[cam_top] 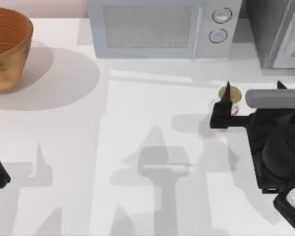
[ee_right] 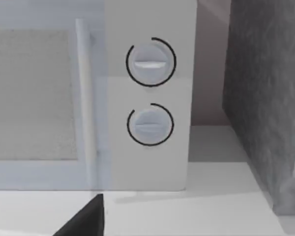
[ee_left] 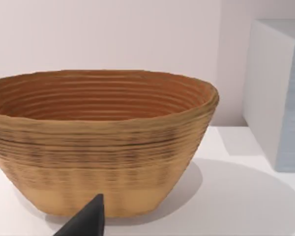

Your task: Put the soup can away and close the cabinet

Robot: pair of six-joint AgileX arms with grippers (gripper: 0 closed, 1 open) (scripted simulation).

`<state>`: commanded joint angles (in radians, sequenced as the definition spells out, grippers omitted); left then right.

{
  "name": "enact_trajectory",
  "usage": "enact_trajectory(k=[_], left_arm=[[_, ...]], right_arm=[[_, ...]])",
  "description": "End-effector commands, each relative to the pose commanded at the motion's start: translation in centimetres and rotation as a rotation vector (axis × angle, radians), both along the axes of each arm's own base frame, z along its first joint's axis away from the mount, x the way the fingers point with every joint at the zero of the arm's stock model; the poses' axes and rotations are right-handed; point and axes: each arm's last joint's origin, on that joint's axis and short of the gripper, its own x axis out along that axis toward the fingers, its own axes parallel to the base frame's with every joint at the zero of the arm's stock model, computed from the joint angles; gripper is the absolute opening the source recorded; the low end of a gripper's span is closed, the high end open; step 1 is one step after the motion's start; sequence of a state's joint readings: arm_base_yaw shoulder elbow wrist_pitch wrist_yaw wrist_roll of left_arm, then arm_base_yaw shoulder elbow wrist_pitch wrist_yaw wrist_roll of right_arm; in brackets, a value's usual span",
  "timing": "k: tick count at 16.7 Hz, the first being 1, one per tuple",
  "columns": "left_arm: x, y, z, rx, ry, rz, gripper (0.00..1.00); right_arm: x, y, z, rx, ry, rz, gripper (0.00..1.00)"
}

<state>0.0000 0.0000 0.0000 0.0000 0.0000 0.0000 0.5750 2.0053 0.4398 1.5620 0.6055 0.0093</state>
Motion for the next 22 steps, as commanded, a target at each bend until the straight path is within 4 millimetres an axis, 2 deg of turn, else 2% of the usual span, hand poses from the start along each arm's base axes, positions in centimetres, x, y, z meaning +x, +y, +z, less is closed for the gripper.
enact_trajectory(k=[4,8,13,14,22], left_arm=[[0.0,0.0,0.0,0.0,0.0,0.0,1.0],[0.0,0.0,0.0,0.0,0.0,0.0,1.0],[0.0,0.0,0.0,0.0,0.0,0.0,1.0],[0.0,0.0,0.0,0.0,0.0,0.0,1.0],[0.0,0.0,0.0,0.0,0.0,0.0,1.0]], right_arm=[[-0.7,2.3,-4.9,0.004,-0.001,-0.001,1.0],[-1.7,3.1,-7.9,0.006,-0.001,-0.003,1.0],[-1.8,3.2,-8.3,0.006,-0.001,-0.003,1.0],[-1.2,6.0,-10.1,0.001,0.041,0.067,1.0],[1.1,4.9,-9.0,0.006,-0.001,-0.006,1.0]])
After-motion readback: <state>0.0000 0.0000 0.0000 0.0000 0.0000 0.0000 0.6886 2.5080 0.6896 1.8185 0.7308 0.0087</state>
